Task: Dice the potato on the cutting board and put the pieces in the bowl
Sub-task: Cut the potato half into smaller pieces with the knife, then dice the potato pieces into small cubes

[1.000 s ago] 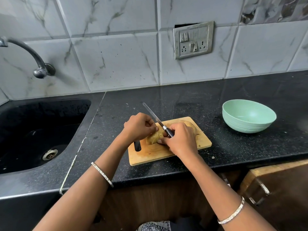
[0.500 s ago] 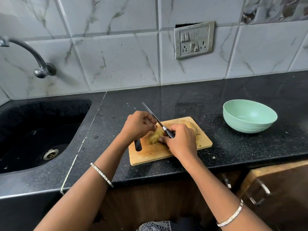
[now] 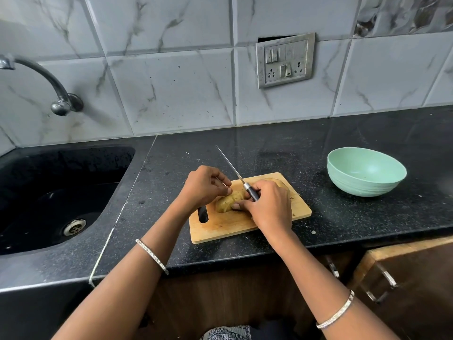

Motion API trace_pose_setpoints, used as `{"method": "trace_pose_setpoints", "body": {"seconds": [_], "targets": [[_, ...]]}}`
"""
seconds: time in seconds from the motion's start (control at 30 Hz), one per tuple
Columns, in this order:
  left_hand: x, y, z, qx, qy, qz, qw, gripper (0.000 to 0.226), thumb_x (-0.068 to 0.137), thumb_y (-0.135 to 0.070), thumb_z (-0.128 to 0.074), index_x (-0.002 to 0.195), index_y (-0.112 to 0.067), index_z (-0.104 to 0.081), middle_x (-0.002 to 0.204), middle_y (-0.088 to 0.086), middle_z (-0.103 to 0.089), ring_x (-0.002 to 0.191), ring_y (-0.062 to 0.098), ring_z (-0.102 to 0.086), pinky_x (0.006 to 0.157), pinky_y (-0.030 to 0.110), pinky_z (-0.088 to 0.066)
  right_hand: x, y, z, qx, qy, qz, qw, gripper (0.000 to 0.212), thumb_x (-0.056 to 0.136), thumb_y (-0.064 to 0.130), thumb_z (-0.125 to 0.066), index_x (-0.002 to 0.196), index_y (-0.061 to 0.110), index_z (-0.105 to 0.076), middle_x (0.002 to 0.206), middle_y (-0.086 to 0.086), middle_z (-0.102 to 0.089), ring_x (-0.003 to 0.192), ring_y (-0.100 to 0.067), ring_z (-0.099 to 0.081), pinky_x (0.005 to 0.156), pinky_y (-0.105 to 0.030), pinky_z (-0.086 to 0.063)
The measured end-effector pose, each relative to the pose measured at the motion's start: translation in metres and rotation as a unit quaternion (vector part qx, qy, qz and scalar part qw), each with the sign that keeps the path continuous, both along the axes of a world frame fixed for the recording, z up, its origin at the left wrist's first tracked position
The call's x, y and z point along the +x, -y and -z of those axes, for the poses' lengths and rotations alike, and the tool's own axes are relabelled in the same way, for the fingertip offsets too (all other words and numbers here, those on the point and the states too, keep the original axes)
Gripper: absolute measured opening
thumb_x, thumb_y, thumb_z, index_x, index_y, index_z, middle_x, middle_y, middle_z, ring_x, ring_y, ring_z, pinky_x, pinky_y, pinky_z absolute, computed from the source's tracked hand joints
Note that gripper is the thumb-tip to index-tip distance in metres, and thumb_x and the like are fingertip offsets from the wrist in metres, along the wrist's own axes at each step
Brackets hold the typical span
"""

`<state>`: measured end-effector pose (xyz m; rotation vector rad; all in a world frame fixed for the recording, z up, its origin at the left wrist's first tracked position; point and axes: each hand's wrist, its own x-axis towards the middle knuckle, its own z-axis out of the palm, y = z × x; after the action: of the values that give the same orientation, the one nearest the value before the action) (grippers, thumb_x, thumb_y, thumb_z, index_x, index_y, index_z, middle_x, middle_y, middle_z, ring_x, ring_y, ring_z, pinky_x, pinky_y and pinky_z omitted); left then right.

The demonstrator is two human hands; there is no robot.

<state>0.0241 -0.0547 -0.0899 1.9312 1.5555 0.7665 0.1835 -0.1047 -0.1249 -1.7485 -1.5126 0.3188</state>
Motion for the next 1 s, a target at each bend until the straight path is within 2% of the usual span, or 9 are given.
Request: {"method": "trace_pose_setpoints", "body": {"seconds": [0.13, 0.23, 0.3, 0.47, 0.53, 0.6, 0.8, 0.93, 1.0], "targets": [[-0.001, 0.001, 0.0, 0.008, 0.011, -0.01, 1.0, 0.012, 0.078, -0.026, -0.082, 0.085, -0.02, -0.073, 0.07, -0.004, -0.073, 0.065, 0.0, -0.066, 0.057, 0.013, -0.044, 0.006, 0.006, -0.003, 0.002, -0.006, -0.011, 1.0, 0.04, 0.065, 0.052, -0.089, 0.074, 0.021, -0.066, 0.069, 0.008, -0.063, 0.066, -0.014, -0.059, 0.058, -0.034, -0.048], [-0.008, 0.005, 0.004, 0.026, 0.015, -0.029, 0.999, 0.012, 0.083, -0.034, -0.077, 0.085, -0.023, -0.073, 0.073, -0.006, -0.074, 0.076, 0.008, -0.07, 0.071, 0.026, -0.055, 0.012, 0.018, -0.005, 0.009, -0.007, -0.035, 0.999, 0.042, 0.077, 0.057, -0.079, 0.072, 0.017, -0.066, 0.065, 0.004, -0.061, 0.062, -0.015, -0.056, 0.054, -0.032, -0.04], [-0.013, 0.012, 0.008, 0.037, 0.005, -0.042, 0.998, 0.012, 0.084, -0.036, -0.076, 0.083, -0.025, -0.073, 0.073, -0.008, -0.074, 0.075, 0.006, -0.069, 0.074, 0.031, -0.056, 0.016, 0.028, -0.007, -0.002, -0.004, -0.064, 0.998, 0.044, 0.084, 0.06, -0.07, 0.072, 0.018, -0.066, 0.064, 0.003, -0.064, 0.061, -0.015, -0.059, 0.055, -0.033, -0.045], [-0.014, 0.041, 0.019, 0.06, -0.034, -0.061, 0.996, 0.025, 0.068, -0.039, -0.086, 0.081, -0.027, -0.07, 0.076, -0.016, -0.07, 0.078, 0.002, -0.067, 0.078, 0.032, -0.056, 0.023, 0.056, -0.004, -0.054, 0.021, -0.131, 0.99, 0.033, 0.097, 0.058, -0.052, 0.105, 0.029, -0.067, 0.076, 0.008, -0.068, 0.087, -0.011, -0.065, 0.079, -0.038, -0.054], [-0.01, 0.047, 0.021, 0.085, -0.049, -0.079, 0.992, 0.029, 0.065, -0.043, -0.086, 0.084, -0.029, -0.069, 0.077, -0.02, -0.068, 0.08, 0.002, -0.065, 0.081, 0.034, -0.055, 0.022, 0.064, -0.003, -0.065, 0.057, -0.134, 0.987, 0.033, 0.099, 0.058, -0.047, 0.102, 0.03, -0.065, 0.075, 0.01, -0.063, 0.081, -0.015, -0.063, 0.064, -0.034, -0.048], [-0.006, 0.051, 0.022, 0.106, -0.057, -0.085, 0.989, 0.028, 0.065, -0.042, -0.085, 0.084, -0.031, -0.068, 0.078, -0.021, -0.066, 0.082, 0.004, -0.064, 0.083, 0.035, -0.053, 0.019, 0.071, -0.008, -0.075, 0.095, -0.128, 0.984, 0.034, 0.102, 0.056, -0.043, 0.092, 0.029, -0.06, 0.072, 0.009, -0.055, 0.075, -0.019, -0.056, 0.051, -0.03, -0.033], [-0.002, 0.054, 0.023, 0.129, -0.073, -0.089, 0.985, 0.023, 0.07, -0.037, -0.084, 0.085, -0.034, -0.067, 0.082, -0.018, -0.068, 0.085, 0.007, -0.065, 0.08, 0.032, -0.052, 0.009, 0.085, -0.022, -0.095, 0.169, -0.111, 0.975, 0.034, 0.106, 0.051, -0.033, 0.093, 0.023, -0.047, 0.082, 0.004, -0.05, 0.076, -0.022, -0.047, 0.06, -0.037, -0.034], [-0.001, 0.053, 0.022, 0.125, -0.067, -0.09, 0.986, 0.022, 0.07, -0.035, -0.084, 0.086, -0.032, -0.068, 0.082, -0.017, -0.067, 0.083, 0.005, -0.064, 0.075, 0.027, -0.048, 0.005, 0.091, -0.029, -0.095, 0.198, -0.115, 0.969, 0.034, 0.108, 0.046, -0.028, 0.094, 0.02, -0.044, 0.082, 0.003, -0.048, 0.075, -0.021, -0.046, 0.058, -0.034, -0.033], [-0.001, 0.052, 0.021, 0.128, -0.065, -0.087, 0.986, 0.023, 0.069, -0.035, -0.084, 0.086, -0.031, -0.069, 0.081, -0.018, -0.067, 0.081, 0.004, -0.063, 0.075, 0.027, -0.049, 0.004, 0.092, -0.031, -0.09, 0.209, -0.114, 0.967, 0.034, 0.109, 0.045, -0.025, 0.094, 0.019, -0.044, 0.078, 0.005, -0.045, 0.072, -0.019, -0.046, 0.051, -0.03, -0.029]]}}
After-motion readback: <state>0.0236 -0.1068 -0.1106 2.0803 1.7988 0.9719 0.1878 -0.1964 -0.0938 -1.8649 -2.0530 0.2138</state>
